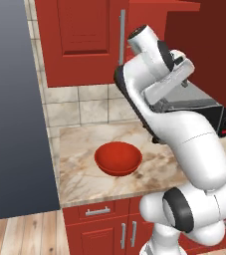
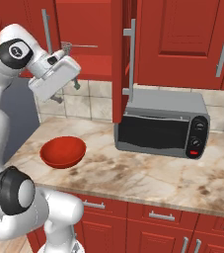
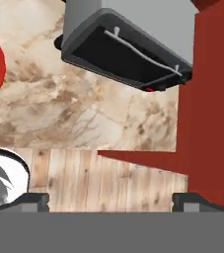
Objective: Open the cabinet and setup a tea strainer by placing it in the bowl upright.
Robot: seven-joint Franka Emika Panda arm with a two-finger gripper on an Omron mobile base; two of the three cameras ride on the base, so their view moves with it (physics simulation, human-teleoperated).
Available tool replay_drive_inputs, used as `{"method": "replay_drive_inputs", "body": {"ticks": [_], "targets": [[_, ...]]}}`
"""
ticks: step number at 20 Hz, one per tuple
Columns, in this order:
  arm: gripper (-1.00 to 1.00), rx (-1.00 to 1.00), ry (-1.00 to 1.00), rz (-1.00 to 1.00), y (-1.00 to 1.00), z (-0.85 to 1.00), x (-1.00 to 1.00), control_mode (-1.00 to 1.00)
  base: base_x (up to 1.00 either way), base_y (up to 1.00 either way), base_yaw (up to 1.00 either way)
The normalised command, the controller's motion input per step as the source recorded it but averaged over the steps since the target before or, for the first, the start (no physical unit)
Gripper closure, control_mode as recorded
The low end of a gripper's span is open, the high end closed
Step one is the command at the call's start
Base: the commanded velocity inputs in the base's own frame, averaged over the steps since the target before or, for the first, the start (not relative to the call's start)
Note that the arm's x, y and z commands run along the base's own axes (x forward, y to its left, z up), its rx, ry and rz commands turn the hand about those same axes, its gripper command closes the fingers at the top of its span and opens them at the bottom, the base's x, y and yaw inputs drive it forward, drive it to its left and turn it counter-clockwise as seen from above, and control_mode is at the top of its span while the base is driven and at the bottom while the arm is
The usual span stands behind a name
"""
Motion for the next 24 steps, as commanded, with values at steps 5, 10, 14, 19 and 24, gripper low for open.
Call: {"method": "replay_drive_inputs", "body": {"ticks": [5,10,14,19,24], "targets": [[-1.0,0.48,-0.67,-0.04,0.0,-0.53,0.12,-1.0,0.0,0.0,0.0],[-1.0,0.45,-0.63,0.0,0.03,0.04,0.0,-1.0,0.0,0.0,0.0],[-1.0,0.34,-0.59,0.03,0.31,0.36,0.0,-1.0,0.0,0.0,0.0],[-1.0,0.03,-0.25,0.14,0.39,0.77,-0.02,-1.0,0.0,0.0,0.0],[-1.0,-0.12,-0.03,0.06,0.3,0.9,0.0,-1.0,0.0,0.0,0.0]]}}
